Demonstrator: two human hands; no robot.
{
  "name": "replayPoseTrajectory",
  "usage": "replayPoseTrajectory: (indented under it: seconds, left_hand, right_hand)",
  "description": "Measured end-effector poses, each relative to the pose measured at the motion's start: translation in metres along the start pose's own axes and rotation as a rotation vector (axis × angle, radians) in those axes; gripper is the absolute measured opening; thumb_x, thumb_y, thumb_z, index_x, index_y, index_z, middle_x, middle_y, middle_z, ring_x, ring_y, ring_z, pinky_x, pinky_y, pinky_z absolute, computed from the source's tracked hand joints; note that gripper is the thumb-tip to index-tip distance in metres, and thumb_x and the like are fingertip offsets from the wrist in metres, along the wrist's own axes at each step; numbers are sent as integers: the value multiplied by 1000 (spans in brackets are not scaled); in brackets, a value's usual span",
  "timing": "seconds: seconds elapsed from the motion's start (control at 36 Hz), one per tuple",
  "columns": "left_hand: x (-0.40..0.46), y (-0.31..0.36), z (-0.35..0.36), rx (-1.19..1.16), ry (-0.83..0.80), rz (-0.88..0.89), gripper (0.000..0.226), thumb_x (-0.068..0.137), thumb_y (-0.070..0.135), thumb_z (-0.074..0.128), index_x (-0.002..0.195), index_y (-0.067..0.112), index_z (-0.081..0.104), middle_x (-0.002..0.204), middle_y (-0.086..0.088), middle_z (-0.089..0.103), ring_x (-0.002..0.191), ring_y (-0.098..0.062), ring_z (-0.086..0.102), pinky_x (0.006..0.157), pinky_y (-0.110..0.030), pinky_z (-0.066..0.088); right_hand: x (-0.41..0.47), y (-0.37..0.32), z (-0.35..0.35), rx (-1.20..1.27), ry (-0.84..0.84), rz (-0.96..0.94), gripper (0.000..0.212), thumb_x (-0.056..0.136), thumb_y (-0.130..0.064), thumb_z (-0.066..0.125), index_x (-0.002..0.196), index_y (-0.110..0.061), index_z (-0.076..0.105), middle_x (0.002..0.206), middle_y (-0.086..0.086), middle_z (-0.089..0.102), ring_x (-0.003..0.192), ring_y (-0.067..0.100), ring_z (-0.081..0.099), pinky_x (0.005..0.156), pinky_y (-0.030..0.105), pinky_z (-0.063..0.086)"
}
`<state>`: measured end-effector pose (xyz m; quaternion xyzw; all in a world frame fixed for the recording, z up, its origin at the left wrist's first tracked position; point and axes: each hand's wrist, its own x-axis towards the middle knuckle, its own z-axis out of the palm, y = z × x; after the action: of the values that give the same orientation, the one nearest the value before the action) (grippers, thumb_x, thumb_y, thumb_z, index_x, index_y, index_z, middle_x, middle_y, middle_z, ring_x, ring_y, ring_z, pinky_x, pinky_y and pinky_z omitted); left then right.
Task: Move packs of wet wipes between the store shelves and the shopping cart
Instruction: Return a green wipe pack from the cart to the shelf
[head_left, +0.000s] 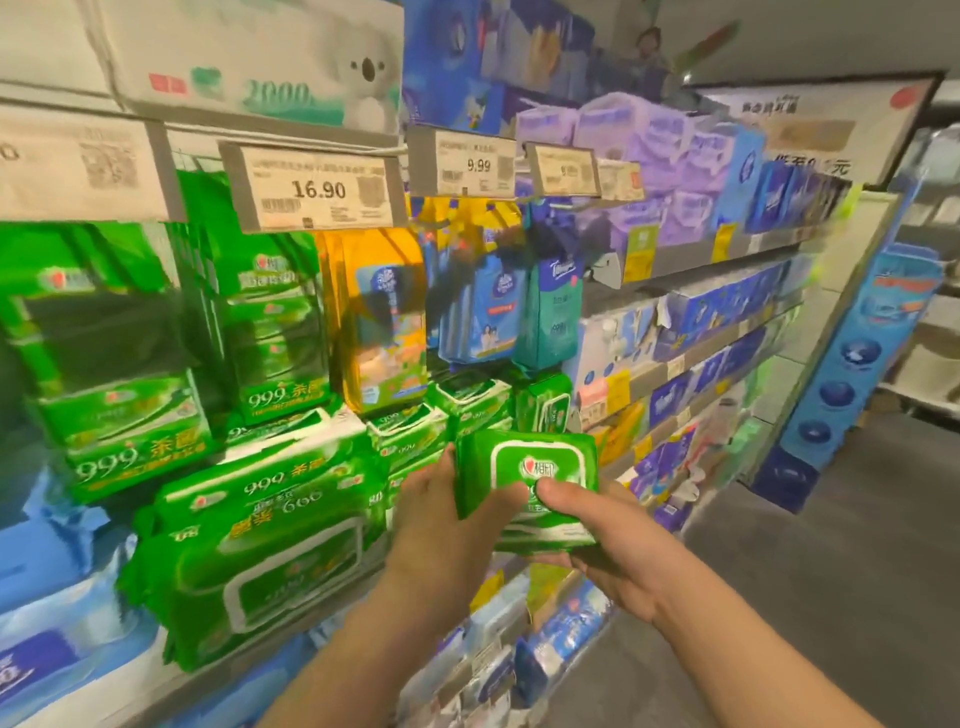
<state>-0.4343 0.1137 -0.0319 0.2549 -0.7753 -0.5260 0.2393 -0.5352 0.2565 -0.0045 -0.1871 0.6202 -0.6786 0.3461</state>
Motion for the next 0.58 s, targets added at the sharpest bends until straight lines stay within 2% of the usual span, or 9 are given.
replayPoseTrajectory:
  seconds: [0.06, 0.14, 0.22, 0.31, 0.36, 0.42, 0.44, 0.5, 0.58]
  left_hand:
    - [2, 12, -2, -19, -12, -9, 75, 65, 80, 57, 127, 38, 60, 127, 9, 57, 119, -16, 56, 103, -45, 47]
    - [10, 16, 3, -39, 35, -73, 62, 63, 69, 55, 120, 46, 59, 125, 16, 52, 123, -12, 51, 107, -42, 43]
    - [20, 6, 13, -19, 94, -112, 77, 63, 74, 59, 134, 45, 47, 136, 16, 51, 129, -11, 49, 108, -42, 43]
    - [25, 9, 20, -67, 177, -175, 82, 71, 70, 66, 144, 44, 37, 139, 16, 52, 121, -2, 55, 89, -21, 51]
    - [26, 9, 27, -111, 238, -205, 60, 84, 51, 70, 137, 44, 43, 126, 23, 59, 103, 13, 60, 69, -8, 49]
    - [29, 7, 32, -129, 270, -221, 69, 81, 55, 73, 141, 44, 42, 132, 23, 58, 115, 9, 58, 87, -18, 53]
    - [31, 2, 36, -124, 300, -231, 82, 74, 63, 75, 145, 46, 38, 140, 19, 55, 127, 0, 54, 102, -30, 50]
    - [33, -10, 41, -119, 382, -227, 81, 70, 66, 77, 141, 53, 40, 143, 14, 54, 134, -9, 50, 110, -44, 44]
    - [28, -12, 41, 20, 419, -196, 83, 83, 46, 75, 151, 47, 27, 151, 21, 38, 142, -1, 34, 118, -35, 34]
  right_hand:
    - [21, 3, -8, -4, -30, -29, 77, 59, -31, 92, 128, -11, 64, 116, 14, 75, 109, 36, 71, 105, 60, 48]
    - [54, 8, -17, 2, -128, -79, 67, 66, -22, 87, 127, -6, 65, 117, 20, 73, 110, 40, 70, 103, 57, 51]
    - [85, 11, -22, -44, -253, -94, 86, 55, -36, 98, 128, -6, 64, 122, 21, 71, 114, 40, 68, 102, 52, 50]
    - [114, 15, -28, -106, -279, -94, 101, 46, -45, 102, 132, -14, 60, 120, 9, 74, 113, 29, 70, 104, 51, 50]
    - [129, 16, -29, -158, -335, -95, 80, 57, -36, 99, 124, -18, 60, 103, -4, 79, 99, 14, 75, 91, 35, 58]
    - [140, 16, -31, -215, -388, -97, 62, 67, -24, 94, 118, -20, 59, 97, -9, 78, 93, 7, 74, 84, 30, 59]
    - [147, 17, -32, -257, -427, -110, 66, 67, -26, 94, 123, -18, 60, 103, -6, 78, 97, 12, 74, 90, 37, 59]
    - [156, 23, -31, -318, -477, -150, 79, 65, -39, 95, 133, -20, 59, 115, -4, 76, 107, 18, 73, 97, 47, 55]
    - [163, 30, -29, -367, -548, -191, 83, 70, -45, 91, 141, -28, 52, 124, -9, 72, 115, 13, 69, 98, 42, 55]
